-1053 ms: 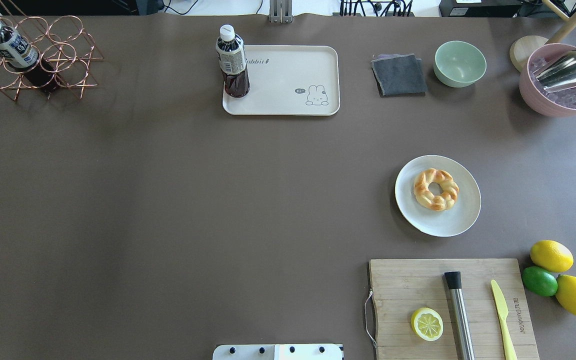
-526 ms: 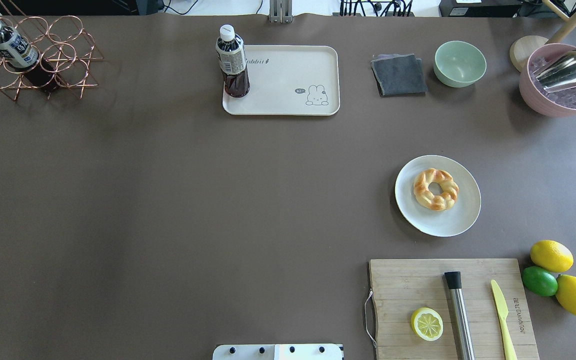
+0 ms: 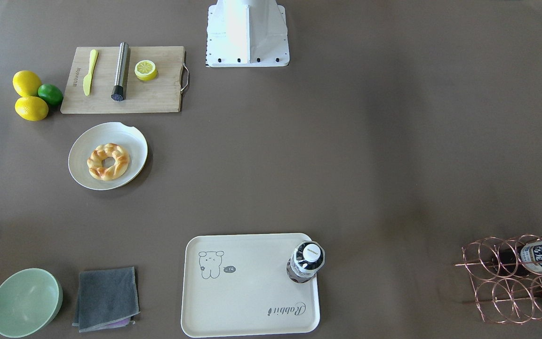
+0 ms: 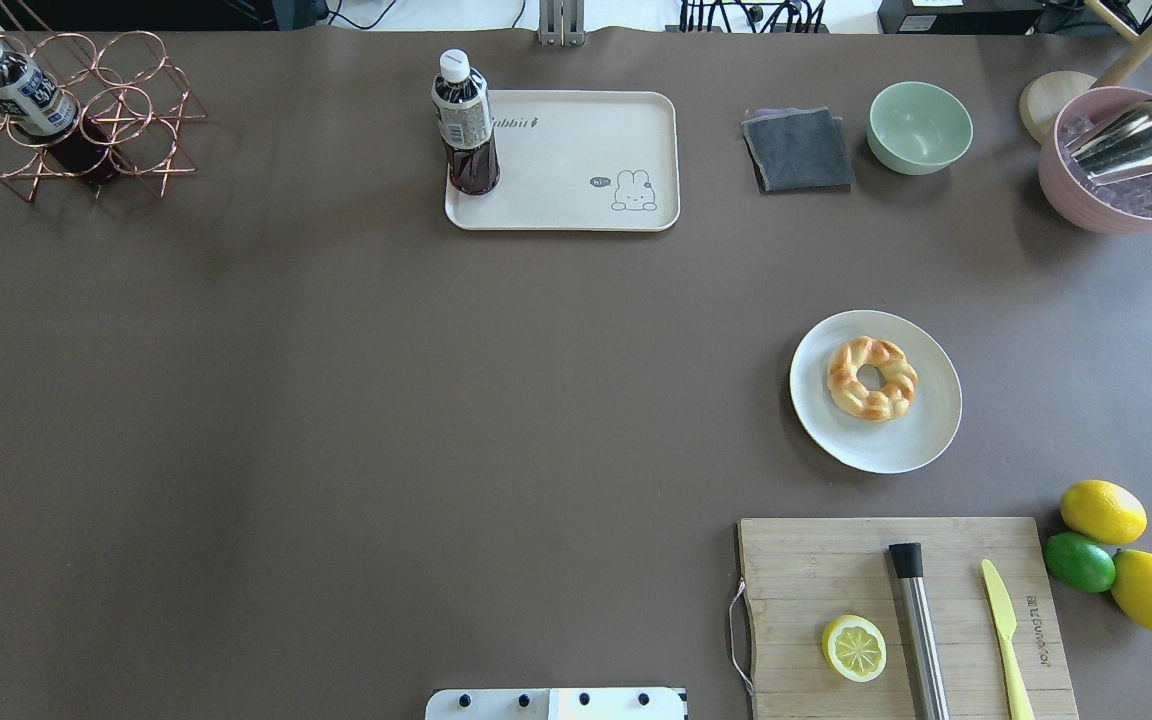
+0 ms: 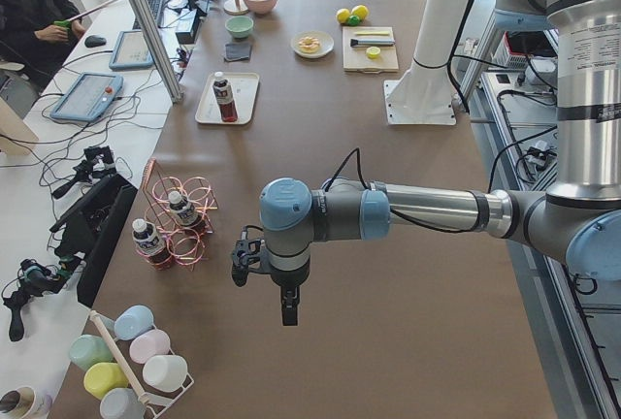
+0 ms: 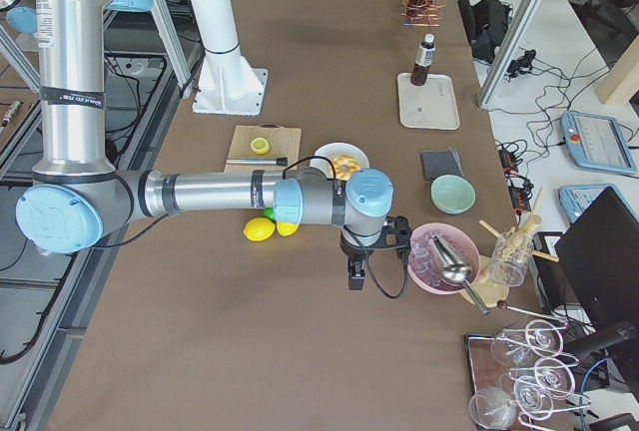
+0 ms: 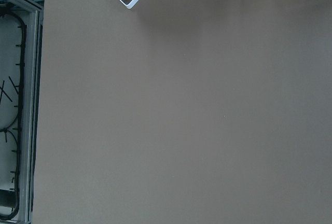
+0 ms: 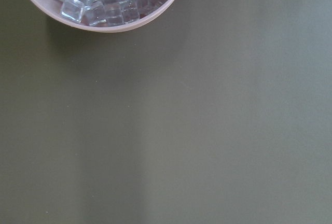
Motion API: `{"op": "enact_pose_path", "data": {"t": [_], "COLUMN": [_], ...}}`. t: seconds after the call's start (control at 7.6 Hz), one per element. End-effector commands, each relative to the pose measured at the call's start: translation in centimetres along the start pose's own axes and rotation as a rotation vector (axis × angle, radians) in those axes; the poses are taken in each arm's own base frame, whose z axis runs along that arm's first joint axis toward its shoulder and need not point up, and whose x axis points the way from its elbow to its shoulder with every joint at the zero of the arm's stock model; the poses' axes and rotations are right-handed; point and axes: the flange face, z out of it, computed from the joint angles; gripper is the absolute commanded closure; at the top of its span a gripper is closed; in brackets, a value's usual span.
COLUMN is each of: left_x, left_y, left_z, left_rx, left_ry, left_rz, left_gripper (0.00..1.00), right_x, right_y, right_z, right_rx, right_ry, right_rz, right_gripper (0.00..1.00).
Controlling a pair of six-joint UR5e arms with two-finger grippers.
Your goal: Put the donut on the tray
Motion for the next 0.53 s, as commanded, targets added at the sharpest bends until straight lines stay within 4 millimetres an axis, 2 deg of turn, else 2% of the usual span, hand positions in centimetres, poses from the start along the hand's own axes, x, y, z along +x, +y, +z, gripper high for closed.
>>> {"op": "enact_pose_path", "data": {"t": [0.0,0.13,0.26,0.39], "left_x": [-0.1,-0.2,-0.3,-0.3], "left_y": [0.6,0.7,0.7,0.8], "left_z": [0.3,0.4,0.5,0.6], "left_rx": [-0.006,-0.009,-0.01,-0.013], "left_ry": [0.002,0.001,-0.002,0.0], "left_rz": [-0.004,-0.006,-0.007,-0.007], "left_gripper": [0.02,0.02,0.02,0.02], "right_x": [-0.6,-2.4,-6.5,-11.1], "right_y": [0.0,-0.1,-0.4,-0.4], "right_z": [-0.5,-1.4,-2.3,-1.8], "right_rx": [0.011,0.028,0.043,0.029], "right_ry": [-0.011,-0.015,-0.022,-0.031], "right_rz": [-0.002,-0.028,-0.011,-0.001], "right_gripper": [0.0,0.0,0.0,0.0]}}
